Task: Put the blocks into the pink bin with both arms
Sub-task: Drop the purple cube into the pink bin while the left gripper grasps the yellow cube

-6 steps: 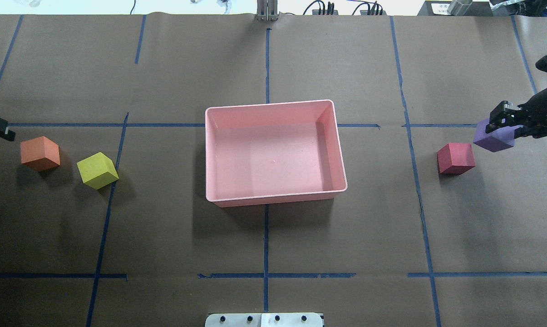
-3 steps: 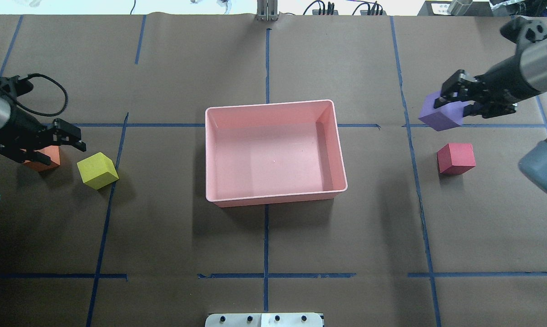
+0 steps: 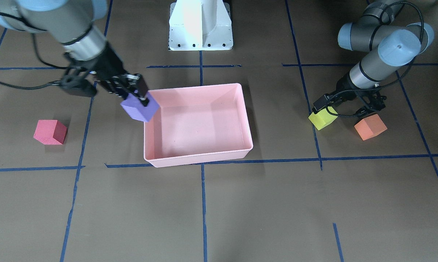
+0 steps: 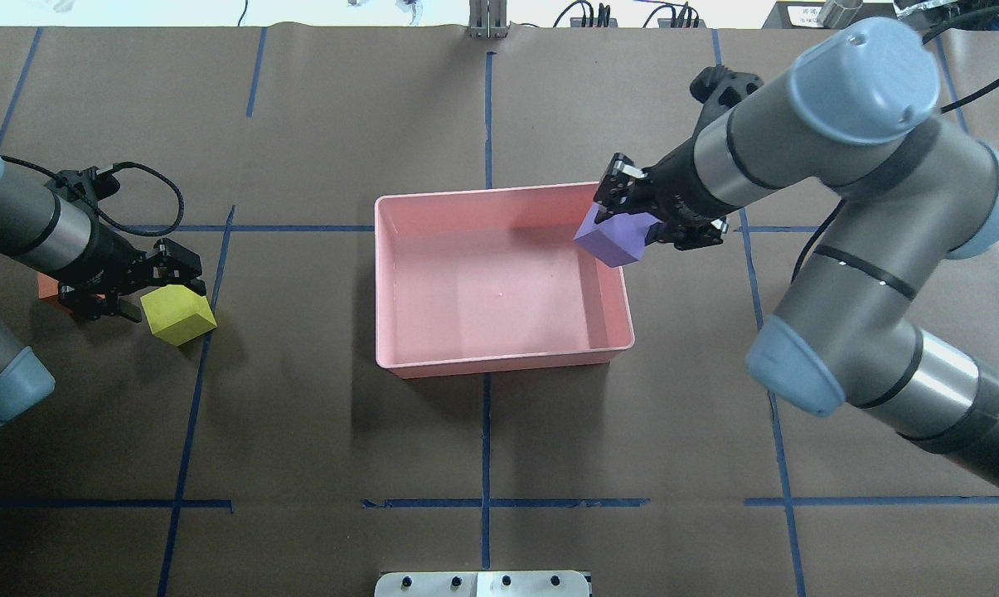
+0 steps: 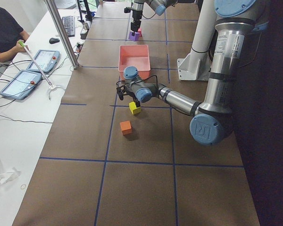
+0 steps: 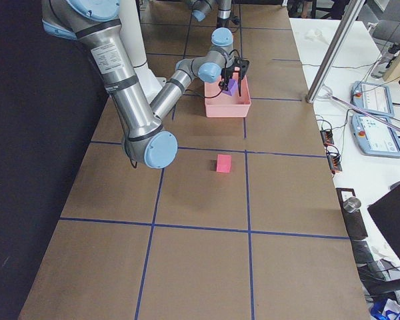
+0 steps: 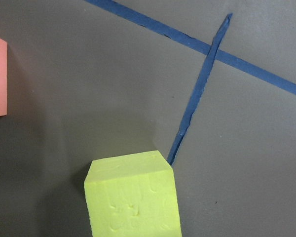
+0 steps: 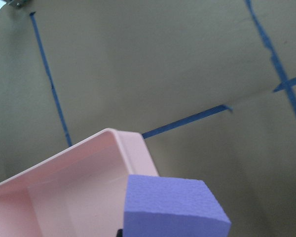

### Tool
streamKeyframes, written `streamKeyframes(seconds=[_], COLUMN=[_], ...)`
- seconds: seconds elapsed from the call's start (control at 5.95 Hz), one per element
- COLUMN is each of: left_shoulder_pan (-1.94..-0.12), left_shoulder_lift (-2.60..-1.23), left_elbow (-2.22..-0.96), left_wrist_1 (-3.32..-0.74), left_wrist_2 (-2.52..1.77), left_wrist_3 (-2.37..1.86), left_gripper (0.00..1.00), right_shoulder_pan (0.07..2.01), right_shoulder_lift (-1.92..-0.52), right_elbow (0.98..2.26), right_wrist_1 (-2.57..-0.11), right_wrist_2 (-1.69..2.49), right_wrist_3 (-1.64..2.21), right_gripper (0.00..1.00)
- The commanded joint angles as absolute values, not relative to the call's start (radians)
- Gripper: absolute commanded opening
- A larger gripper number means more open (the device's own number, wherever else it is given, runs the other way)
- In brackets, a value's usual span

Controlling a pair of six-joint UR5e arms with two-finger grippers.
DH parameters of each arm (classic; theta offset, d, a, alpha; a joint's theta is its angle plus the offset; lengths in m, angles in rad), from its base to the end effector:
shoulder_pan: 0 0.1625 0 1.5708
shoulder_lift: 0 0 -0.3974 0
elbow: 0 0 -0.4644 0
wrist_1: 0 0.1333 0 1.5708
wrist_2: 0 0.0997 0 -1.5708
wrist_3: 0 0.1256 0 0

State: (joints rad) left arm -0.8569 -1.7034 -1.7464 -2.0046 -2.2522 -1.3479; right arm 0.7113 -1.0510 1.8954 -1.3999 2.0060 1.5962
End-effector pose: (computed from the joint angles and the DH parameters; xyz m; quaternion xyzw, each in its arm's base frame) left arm 0.3745 -0.5150 0.4201 -0.0915 0.4532 -0.1587 0.8724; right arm -0.4439 -0.4886 0.1356 -0.0181 -0.5105 0.2093 0.8338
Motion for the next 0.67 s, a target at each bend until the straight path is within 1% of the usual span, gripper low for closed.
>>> streamKeyframes(seconds=[0.0,0.17,0.34,0.5], left_shoulder_pan=[-0.856,-0.853,-0.836,-0.827], left_shoulder_lift=[-1.706,-1.706,-1.706,-1.707], left_elbow=[-1.723,-1.718,-1.706,-1.685], left_wrist_1=[-2.005,-2.005,-2.003,-2.008], left_wrist_2=[-2.250,-2.247,-2.209,-2.200], left_wrist_3=[-1.350,-1.350,-1.350,-1.348], left_gripper=[1.00,1.00,1.00,1.00], right_shoulder_pan=[0.608,0.571,0.552,0.554], right_shoulder_lift=[-0.991,-0.986,-0.979,-0.982], right_elbow=[1.815,1.789,1.764,1.750], right_wrist_1=[-1.410,-1.410,-1.410,-1.410], right_wrist_2=[1.910,1.879,1.847,1.842], right_wrist_3=[1.646,1.646,1.646,1.646], right_gripper=[0.08,0.13,0.21,0.99])
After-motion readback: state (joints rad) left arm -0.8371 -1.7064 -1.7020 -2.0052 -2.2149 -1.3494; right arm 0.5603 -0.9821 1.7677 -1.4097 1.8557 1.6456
